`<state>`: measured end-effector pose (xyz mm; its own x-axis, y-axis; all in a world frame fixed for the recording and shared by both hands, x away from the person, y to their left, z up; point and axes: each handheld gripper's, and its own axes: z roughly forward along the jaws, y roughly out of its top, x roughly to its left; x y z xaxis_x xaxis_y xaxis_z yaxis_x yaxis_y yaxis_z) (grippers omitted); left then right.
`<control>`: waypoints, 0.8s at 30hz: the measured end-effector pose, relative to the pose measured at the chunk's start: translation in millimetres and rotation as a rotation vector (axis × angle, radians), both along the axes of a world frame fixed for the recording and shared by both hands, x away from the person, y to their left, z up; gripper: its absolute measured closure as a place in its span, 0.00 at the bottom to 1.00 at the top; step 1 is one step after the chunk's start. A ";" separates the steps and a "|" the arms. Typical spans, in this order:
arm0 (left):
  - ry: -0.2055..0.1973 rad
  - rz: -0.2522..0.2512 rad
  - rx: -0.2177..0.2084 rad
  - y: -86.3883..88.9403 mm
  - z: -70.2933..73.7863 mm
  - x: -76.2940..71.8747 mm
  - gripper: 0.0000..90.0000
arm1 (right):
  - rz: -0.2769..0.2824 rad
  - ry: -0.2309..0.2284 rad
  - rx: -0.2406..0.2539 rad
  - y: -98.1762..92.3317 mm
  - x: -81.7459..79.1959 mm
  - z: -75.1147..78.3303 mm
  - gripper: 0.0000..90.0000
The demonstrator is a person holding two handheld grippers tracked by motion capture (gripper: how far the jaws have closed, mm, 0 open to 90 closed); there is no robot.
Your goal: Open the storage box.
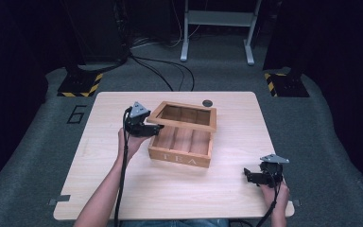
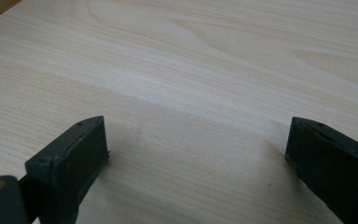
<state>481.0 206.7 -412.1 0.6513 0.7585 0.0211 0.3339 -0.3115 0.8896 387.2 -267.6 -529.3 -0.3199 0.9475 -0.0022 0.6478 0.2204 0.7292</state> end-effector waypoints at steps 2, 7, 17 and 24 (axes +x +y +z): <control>0.019 -0.028 0.027 2.2 -6.9 -9.7 0.15 | 0.000 0.000 0.000 0.0 0.0 0.0 0.06; 0.084 -0.070 0.138 3.3 -35.7 -29.7 0.06 | 0.000 0.001 0.001 0.0 0.0 0.1 0.06; 0.126 -0.045 0.044 26.7 -70.8 -54.8 0.03 | -0.003 0.001 0.003 0.2 -0.4 0.2 0.07; 0.127 0.007 0.039 47.5 -77.9 -76.6 0.03 | -0.005 0.001 0.005 0.4 -0.4 0.2 0.07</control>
